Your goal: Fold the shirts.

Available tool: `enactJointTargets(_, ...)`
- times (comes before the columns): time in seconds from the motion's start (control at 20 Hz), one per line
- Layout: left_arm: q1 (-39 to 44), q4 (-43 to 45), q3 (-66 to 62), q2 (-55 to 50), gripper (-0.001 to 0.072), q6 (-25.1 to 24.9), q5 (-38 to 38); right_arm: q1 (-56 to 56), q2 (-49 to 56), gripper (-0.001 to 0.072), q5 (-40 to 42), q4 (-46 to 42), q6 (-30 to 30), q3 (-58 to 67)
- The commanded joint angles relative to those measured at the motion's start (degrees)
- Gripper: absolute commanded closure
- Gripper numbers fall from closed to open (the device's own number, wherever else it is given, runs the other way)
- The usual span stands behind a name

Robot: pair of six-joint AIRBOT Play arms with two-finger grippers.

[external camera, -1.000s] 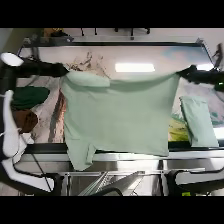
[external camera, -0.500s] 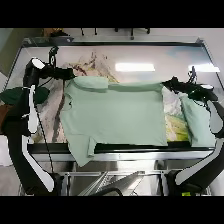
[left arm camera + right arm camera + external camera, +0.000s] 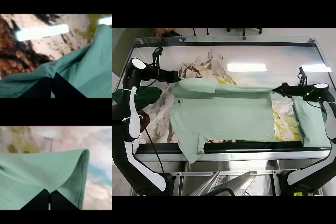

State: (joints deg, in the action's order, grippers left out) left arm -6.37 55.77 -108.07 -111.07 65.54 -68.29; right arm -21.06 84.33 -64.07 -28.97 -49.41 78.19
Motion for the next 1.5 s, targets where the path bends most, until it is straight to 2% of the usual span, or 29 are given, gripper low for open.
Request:
enactJointTargets(0.0, -0.4, 0.3, 5.4, 0.5, 0.0689, -2.9, -0.3, 0.2, -0.7, 0.0694, 0.4, -2.2, 0.1, -4.6)
enactJointTargets(0.25, -1.5, 0.3, 10.2, 0.4, 0.0689, -5.1, 1.3, 0.2, -0.7, 0.0694, 1.9, -2.4, 0.1, -4.9)
enactJointTargets(0.5, -1.5, 0.2, 10.8, 0.3, 0.0688, -5.1, 2.0, 0.5, -0.4, 0.0692, 2.1, -2.3, 0.0, -4.9)
enactJointTargets(0.55, -1.5, 0.2, 10.7, 0.3, 0.0686, -5.1, 1.4, 0.5, -0.3, 0.0673, 2.1, -2.4, -0.1, -4.9)
enactJointTargets(0.6, -1.5, 0.2, 10.6, 0.3, 0.0680, -5.1, 0.3, 0.4, -0.5, 0.0504, 1.7, -2.3, -0.1, -4.9)
enactJointTargets(0.65, -1.9, 0.3, 10.0, 0.5, 0.0371, -5.1, -1.8, 0.2, -1.0, 0.0378, 0.9, -2.4, -0.1, -4.7)
enactJointTargets(0.7, -2.4, 0.3, 8.7, 0.5, 0.0012, -4.3, -4.3, -0.4, -2.1, 0.0346, -0.4, -2.6, -0.1, -4.7)
enactJointTargets(0.9, -6.8, 0.0, 1.2, 0.5, 0.0005, 7.6, -17.0, -5.2, -8.8, 0.0348, -5.9, -7.1, -5.6, -4.8)
enactJointTargets(1.0, -9.0, 0.0, 2.8, 1.8, 0.0005, 12.8, -23.2, -7.1, -12.5, 0.0350, -8.6, -9.5, -6.6, -5.9)
enactJointTargets(1.1, -10.1, 0.0, 12.3, 6.5, 0.0007, 14.5, -25.3, -8.1, -17.1, 0.0351, -10.1, -12.0, -6.6, -10.4)
enactJointTargets(1.15, -10.4, 0.0, 19.2, 10.0, 0.0045, 14.5, -24.4, -8.5, -19.7, 0.0350, -9.9, -13.3, -6.7, -13.9)
enactJointTargets(1.2, -10.4, 0.2, 26.0, 13.4, 0.0155, 14.5, -22.8, -8.9, -22.1, 0.0350, -9.7, -14.6, -7.6, -17.4)
enactJointTargets(1.25, -10.4, 0.3, 32.7, 16.7, 0.0181, 14.4, -21.5, -9.3, -24.4, 0.0350, -9.7, -15.3, -8.9, -21.3)
enactJointTargets(1.45, -10.4, 0.3, 55.9, 27.0, 0.0181, 14.5, -18.6, -9.6, -31.0, 0.0349, -8.5, -16.5, -10.7, -33.7)
